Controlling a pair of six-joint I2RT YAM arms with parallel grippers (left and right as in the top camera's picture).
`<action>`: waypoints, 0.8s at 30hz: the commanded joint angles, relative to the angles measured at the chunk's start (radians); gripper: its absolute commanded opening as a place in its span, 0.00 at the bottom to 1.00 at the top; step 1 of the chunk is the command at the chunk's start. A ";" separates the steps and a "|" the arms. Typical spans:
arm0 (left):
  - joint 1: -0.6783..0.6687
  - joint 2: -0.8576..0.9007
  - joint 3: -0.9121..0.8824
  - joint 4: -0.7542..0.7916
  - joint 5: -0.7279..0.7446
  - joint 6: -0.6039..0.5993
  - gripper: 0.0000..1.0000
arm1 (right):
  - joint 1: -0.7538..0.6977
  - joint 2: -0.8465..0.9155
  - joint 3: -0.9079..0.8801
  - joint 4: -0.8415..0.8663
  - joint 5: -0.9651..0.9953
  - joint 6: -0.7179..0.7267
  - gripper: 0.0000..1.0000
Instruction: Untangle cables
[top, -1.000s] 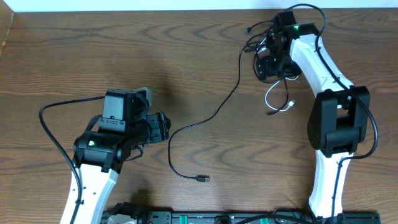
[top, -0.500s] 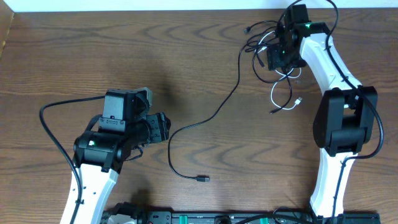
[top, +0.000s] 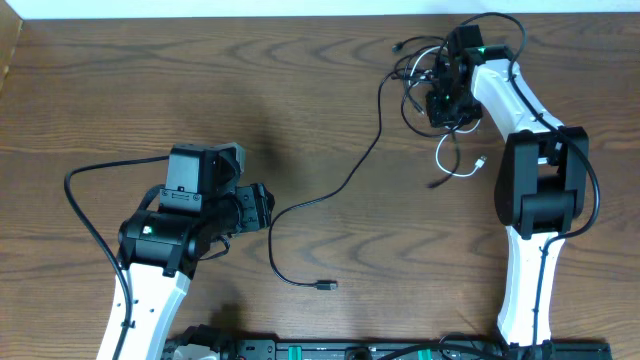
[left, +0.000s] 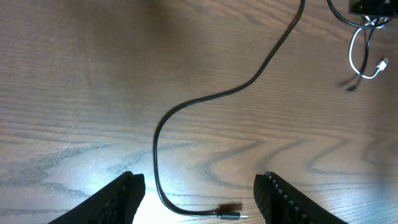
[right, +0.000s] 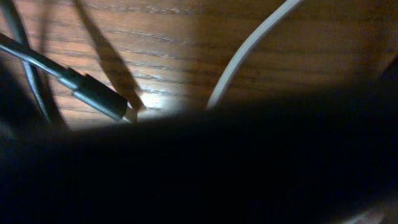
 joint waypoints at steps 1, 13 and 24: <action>0.003 0.000 0.004 -0.007 -0.010 0.010 0.62 | 0.002 -0.022 0.012 -0.034 -0.048 -0.001 0.01; 0.003 0.000 0.004 -0.007 -0.010 0.010 0.62 | 0.095 -0.229 0.112 -0.264 -0.403 -0.002 0.01; 0.003 0.000 0.004 -0.008 -0.010 0.010 0.62 | 0.436 -0.338 0.105 -0.291 0.190 0.024 0.59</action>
